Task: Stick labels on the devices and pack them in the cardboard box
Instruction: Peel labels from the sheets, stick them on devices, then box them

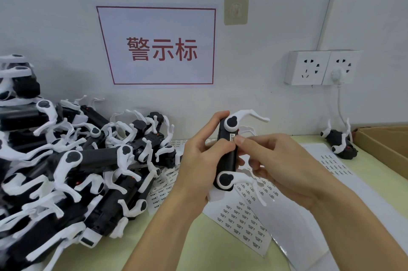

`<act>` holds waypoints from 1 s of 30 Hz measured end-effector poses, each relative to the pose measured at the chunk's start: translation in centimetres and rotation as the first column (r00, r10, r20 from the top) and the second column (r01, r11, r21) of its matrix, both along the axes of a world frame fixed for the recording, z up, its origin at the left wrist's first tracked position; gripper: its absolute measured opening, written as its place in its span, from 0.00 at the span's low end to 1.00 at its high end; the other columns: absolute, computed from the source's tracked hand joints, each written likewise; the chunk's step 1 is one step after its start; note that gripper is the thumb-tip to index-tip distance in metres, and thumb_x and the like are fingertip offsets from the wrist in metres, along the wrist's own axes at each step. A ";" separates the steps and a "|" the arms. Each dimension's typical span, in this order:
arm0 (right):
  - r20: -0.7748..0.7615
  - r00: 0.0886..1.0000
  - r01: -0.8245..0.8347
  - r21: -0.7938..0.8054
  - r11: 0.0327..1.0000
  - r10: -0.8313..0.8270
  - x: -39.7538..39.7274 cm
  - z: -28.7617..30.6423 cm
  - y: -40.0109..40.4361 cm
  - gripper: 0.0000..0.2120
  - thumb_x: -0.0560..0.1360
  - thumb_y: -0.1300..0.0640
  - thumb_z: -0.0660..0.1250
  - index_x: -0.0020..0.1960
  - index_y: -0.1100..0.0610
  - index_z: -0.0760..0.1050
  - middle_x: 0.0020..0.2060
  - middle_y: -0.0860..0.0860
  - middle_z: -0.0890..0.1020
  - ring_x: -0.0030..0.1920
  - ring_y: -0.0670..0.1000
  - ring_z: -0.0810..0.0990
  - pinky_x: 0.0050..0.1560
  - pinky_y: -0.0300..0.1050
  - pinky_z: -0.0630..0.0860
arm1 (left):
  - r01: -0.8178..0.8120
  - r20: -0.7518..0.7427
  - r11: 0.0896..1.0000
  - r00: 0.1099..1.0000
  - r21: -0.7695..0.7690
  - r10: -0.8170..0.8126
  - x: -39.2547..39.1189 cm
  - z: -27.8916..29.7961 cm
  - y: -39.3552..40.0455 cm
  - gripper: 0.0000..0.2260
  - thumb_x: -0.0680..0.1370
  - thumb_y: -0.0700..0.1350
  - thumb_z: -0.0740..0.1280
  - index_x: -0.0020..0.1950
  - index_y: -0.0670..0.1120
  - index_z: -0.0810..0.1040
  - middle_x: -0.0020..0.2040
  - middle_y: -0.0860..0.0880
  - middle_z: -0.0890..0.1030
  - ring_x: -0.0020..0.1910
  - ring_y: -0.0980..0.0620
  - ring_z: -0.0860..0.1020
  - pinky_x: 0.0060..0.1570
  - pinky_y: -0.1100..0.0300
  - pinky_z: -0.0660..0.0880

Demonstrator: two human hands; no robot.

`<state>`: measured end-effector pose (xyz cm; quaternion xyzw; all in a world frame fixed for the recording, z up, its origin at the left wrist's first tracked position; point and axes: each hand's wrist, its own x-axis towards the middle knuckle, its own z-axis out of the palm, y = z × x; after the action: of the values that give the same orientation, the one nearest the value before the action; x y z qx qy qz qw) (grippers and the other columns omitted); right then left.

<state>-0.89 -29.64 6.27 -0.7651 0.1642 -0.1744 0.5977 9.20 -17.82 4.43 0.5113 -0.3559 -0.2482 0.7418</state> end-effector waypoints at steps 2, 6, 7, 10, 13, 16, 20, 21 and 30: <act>-0.004 1.000 -0.001 0.040 0.999 0.001 0.1 -0.1 -0.1 0.14 0.77 0.47 0.67 0.46 0.55 0.86 0.40 0.53 0.82 0.34 0.46 0.69 0.40 0.41 0.70 | 0.002 0.003 1.000 1.000 -0.001 -0.002 0.1 0.0 0.1 0.20 0.71 0.43 0.67 0.61 0.58 0.81 0.46 0.45 0.83 0.38 0.45 0.79 0.40 0.57 0.78; 0.001 1.000 0.021 0.052 0.998 -0.021 0.3 -0.3 -0.2 0.13 0.80 0.52 0.66 0.46 0.55 0.87 0.39 0.52 0.83 0.34 0.46 0.70 0.38 0.41 0.69 | 0.003 0.006 1.000 1.000 -0.028 -0.003 0.1 0.1 0.1 0.16 0.74 0.44 0.66 0.60 0.57 0.80 0.46 0.43 0.82 0.38 0.44 0.79 0.40 0.56 0.78; 0.000 1.000 0.017 0.049 0.999 -0.017 0.3 -0.3 -0.2 0.13 0.80 0.52 0.66 0.46 0.56 0.86 0.39 0.52 0.82 0.33 0.46 0.70 0.38 0.41 0.69 | -0.008 0.009 1.000 1.000 -0.025 0.008 0.1 0.1 0.0 0.15 0.75 0.43 0.67 0.59 0.57 0.81 0.45 0.43 0.82 0.37 0.44 0.79 0.39 0.56 0.79; 0.001 1.000 0.030 0.065 0.997 -0.030 0.4 -0.3 -0.3 0.14 0.79 0.51 0.66 0.45 0.58 0.86 0.38 0.50 0.82 0.33 0.45 0.70 0.38 0.40 0.70 | -0.051 0.057 0.999 0.997 0.007 0.051 0.0 0.1 -0.1 0.15 0.80 0.39 0.64 0.58 0.59 0.82 0.42 0.43 0.83 0.36 0.45 0.81 0.37 0.56 0.80; -0.009 0.999 0.049 0.074 0.996 -0.049 0.6 -0.4 -0.3 0.17 0.78 0.48 0.67 0.44 0.61 0.85 0.38 0.51 0.83 0.33 0.45 0.71 0.41 0.42 0.71 | -0.079 0.088 0.997 0.993 0.014 0.078 -0.1 0.0 -0.2 0.15 0.81 0.38 0.62 0.56 0.56 0.82 0.38 0.44 0.83 0.33 0.46 0.81 0.34 0.56 0.80; -0.022 0.999 0.048 0.057 0.997 -0.047 0.6 -0.5 -0.4 0.19 0.77 0.46 0.67 0.42 0.63 0.84 0.37 0.53 0.81 0.34 0.47 0.70 0.43 0.44 0.71 | -0.082 0.087 0.996 0.993 0.017 0.080 -0.2 0.1 -0.2 0.11 0.78 0.41 0.63 0.56 0.52 0.81 0.38 0.44 0.82 0.32 0.45 0.80 0.34 0.55 0.80; -0.027 0.999 0.037 0.043 0.998 -0.036 0.5 -0.5 -0.4 0.19 0.78 0.46 0.67 0.43 0.62 0.85 0.44 0.62 0.83 0.35 0.47 0.71 0.45 0.45 0.72 | -0.041 0.038 0.999 0.998 0.016 0.041 -0.1 0.0 -0.1 0.13 0.73 0.46 0.63 0.55 0.54 0.82 0.39 0.43 0.82 0.33 0.43 0.81 0.35 0.54 0.79; -0.029 0.999 0.031 0.039 0.999 -0.030 0.5 -0.5 -0.4 0.20 0.78 0.46 0.66 0.44 0.62 0.85 0.43 0.62 0.83 0.35 0.47 0.71 0.45 0.45 0.72 | -0.033 0.031 0.999 0.999 0.013 0.033 -0.1 0.0 0.0 0.12 0.73 0.46 0.64 0.53 0.57 0.82 0.39 0.43 0.83 0.33 0.43 0.81 0.34 0.55 0.79; -0.084 0.996 0.003 -0.044 0.999 -0.007 0.4 -0.5 -0.1 0.18 0.80 0.48 0.64 0.46 0.61 0.85 0.46 0.60 0.84 0.34 0.46 0.70 0.46 0.44 0.72 | -0.067 0.019 0.995 0.998 0.071 0.066 0.5 -0.2 -0.1 0.08 0.74 0.46 0.67 0.51 0.52 0.81 0.35 0.44 0.80 0.31 0.44 0.79 0.35 0.54 0.78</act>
<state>-0.47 -29.73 5.75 -0.7842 0.1873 -0.1468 0.5730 9.72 -17.91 4.18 0.5512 -0.3360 -0.2317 0.7278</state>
